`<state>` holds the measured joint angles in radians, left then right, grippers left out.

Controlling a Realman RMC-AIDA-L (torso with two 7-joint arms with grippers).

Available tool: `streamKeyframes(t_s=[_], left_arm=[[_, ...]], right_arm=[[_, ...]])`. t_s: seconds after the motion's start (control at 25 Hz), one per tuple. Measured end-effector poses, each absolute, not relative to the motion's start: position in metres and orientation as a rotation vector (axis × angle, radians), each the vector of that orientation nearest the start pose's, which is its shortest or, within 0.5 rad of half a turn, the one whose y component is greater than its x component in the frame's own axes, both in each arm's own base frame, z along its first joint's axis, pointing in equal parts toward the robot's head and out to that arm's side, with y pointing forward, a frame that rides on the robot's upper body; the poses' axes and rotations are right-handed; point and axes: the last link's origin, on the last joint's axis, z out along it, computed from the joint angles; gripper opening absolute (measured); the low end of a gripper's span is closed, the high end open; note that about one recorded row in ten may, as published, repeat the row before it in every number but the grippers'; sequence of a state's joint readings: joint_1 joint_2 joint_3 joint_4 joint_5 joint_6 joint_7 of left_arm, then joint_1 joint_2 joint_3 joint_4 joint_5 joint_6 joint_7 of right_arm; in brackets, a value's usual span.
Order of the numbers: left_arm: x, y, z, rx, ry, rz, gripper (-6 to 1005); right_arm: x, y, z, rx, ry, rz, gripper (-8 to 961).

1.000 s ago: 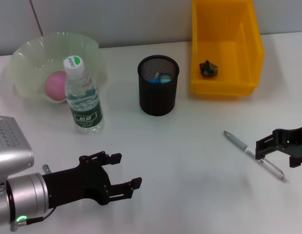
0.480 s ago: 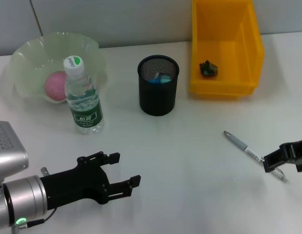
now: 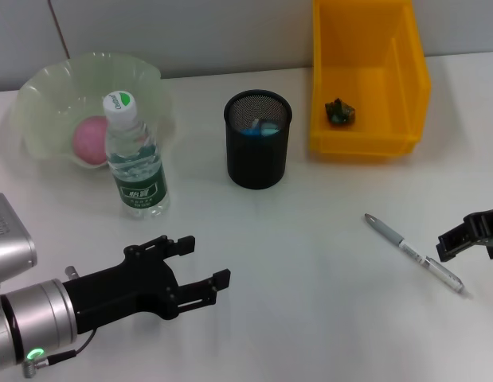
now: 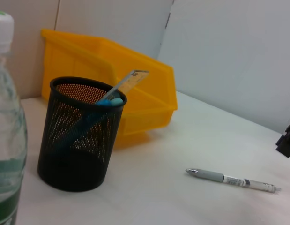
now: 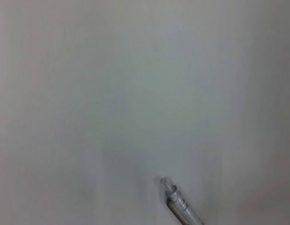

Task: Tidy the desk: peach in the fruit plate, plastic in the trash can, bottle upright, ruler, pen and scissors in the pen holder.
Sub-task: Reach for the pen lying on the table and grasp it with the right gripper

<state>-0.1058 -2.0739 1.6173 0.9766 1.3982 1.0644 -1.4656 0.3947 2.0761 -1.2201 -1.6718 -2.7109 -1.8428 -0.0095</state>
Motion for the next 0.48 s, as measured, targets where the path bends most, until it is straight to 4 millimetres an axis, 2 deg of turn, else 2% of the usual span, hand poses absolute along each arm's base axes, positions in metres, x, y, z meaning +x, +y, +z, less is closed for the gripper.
streamKeyframes(t_s=[0.48], left_arm=[[-0.254, 0.270, -0.075, -2.607, -0.755, -0.630, 824]], right_arm=[[0.246, 0.322, 0.060, 1.746, 2.096, 0.730, 744]])
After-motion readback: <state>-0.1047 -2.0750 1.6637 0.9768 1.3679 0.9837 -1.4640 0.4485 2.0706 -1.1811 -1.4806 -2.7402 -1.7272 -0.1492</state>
